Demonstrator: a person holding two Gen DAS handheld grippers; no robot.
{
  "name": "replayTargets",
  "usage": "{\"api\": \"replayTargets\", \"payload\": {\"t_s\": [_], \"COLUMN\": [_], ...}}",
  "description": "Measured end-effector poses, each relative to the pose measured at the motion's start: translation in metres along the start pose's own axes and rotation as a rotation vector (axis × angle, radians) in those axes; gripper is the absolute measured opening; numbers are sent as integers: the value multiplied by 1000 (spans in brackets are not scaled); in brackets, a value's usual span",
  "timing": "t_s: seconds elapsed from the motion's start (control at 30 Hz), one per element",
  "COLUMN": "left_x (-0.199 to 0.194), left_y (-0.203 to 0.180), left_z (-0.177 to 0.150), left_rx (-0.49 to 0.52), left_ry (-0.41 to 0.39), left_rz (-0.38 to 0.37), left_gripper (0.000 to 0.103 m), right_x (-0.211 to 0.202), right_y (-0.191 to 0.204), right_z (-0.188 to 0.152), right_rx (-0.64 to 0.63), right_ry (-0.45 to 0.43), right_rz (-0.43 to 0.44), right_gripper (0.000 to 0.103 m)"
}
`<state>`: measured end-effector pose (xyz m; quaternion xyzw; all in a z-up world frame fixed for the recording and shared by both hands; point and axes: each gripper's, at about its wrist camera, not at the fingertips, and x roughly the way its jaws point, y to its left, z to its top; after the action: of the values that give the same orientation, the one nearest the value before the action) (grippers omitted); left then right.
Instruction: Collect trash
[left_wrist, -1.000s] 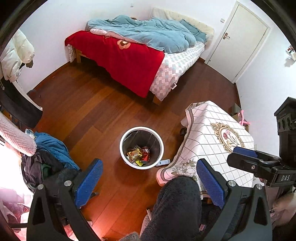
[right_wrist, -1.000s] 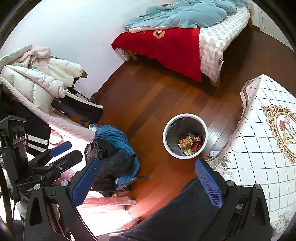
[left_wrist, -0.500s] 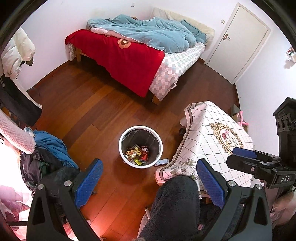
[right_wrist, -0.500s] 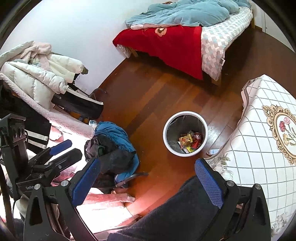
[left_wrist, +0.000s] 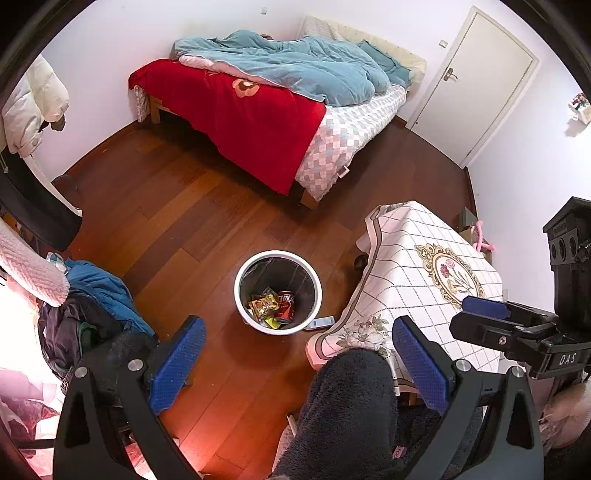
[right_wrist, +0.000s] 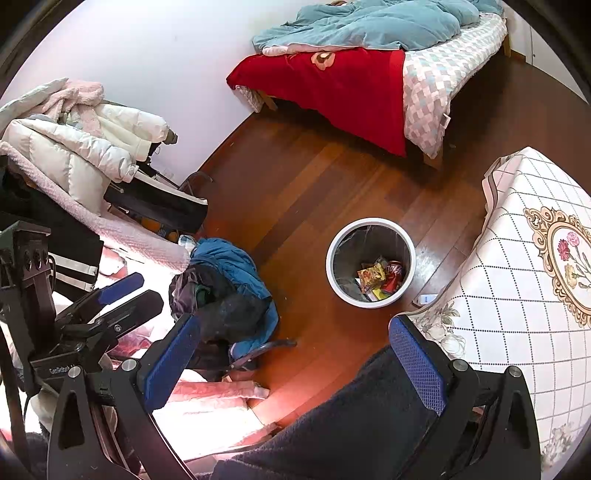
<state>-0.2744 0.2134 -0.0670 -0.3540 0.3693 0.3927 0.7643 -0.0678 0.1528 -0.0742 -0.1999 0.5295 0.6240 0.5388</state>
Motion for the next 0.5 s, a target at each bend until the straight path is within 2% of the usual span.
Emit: {"api": "replayTargets", "payload": {"t_s": [0.5], "left_x": [-4], "left_y": [-10], "left_z": [-1], "left_rx": [10], "left_ry": [-2], "left_rz": [-9], "left_gripper": [103], "right_x": [-7], "right_y": [0], "right_z": [-7], "right_rx": [-1], "right_ry": [3], "right_rz": [-3], "right_gripper": [103]}}
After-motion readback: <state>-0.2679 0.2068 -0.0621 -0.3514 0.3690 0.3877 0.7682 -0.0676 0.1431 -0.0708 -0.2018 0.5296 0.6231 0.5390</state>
